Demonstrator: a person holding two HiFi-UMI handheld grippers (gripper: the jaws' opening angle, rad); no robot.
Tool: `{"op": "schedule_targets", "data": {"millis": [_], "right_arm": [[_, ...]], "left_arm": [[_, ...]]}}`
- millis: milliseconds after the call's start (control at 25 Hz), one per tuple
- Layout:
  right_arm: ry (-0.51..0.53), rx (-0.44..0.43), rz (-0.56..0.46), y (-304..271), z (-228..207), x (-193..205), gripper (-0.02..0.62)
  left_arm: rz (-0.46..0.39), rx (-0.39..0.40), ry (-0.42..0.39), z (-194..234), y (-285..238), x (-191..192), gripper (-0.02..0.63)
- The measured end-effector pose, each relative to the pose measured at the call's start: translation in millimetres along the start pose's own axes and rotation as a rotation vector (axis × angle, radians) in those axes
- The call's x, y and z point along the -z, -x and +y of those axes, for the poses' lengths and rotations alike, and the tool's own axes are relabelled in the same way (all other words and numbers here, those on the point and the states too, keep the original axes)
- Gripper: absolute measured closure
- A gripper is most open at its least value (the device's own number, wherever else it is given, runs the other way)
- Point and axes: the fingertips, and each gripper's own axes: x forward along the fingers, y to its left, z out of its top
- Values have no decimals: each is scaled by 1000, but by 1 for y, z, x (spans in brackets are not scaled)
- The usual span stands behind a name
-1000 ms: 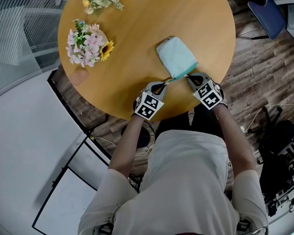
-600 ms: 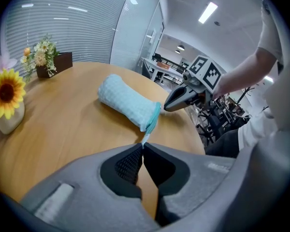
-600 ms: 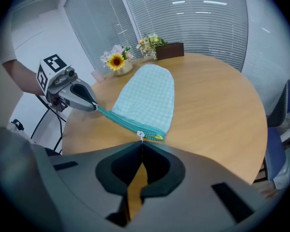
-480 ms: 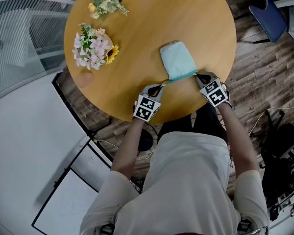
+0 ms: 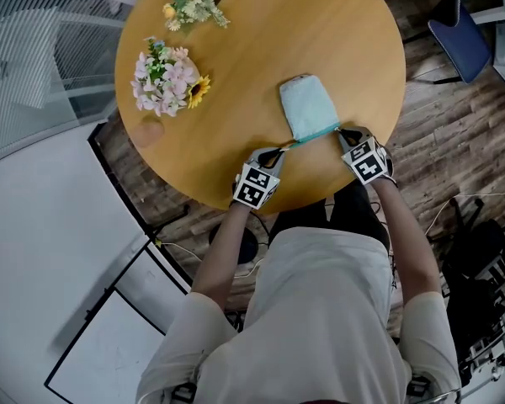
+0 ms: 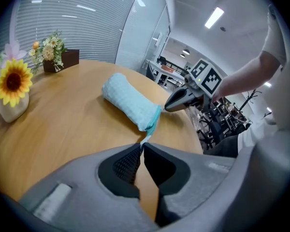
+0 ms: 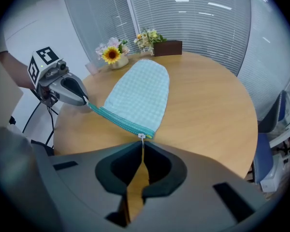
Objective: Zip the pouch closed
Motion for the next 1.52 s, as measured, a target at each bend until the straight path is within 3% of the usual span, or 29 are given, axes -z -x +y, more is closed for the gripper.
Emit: {"op": "schedule_targets", "data": {"millis": [80,160,400,800,1080,1280,1520], "right_arm": [[0,4,-2,3,1,-1,575],[-7,4,-7,9,2,-1,523],[9,23,-39,39,5,-12,523],[63,74,-188,125,16,-53,523],[66,95,-301,198,24,-70,525],[131,70,-422,256,35,-81,525],[185,18,-494,315,44,-72,525]], "left_arm": [[-22,2,19,0,3,-4,575],[-41,2,31,-3,8,-9,529],[-85,-32,40,-9,29,-19,508],[-249,-138,103,-27,95,-53,508],[-374,-231,150,-63,145,-84,508],[-453,-320,190,-101,181,-105,508],[-545,-418,273,-151,218,-118,508]]}}
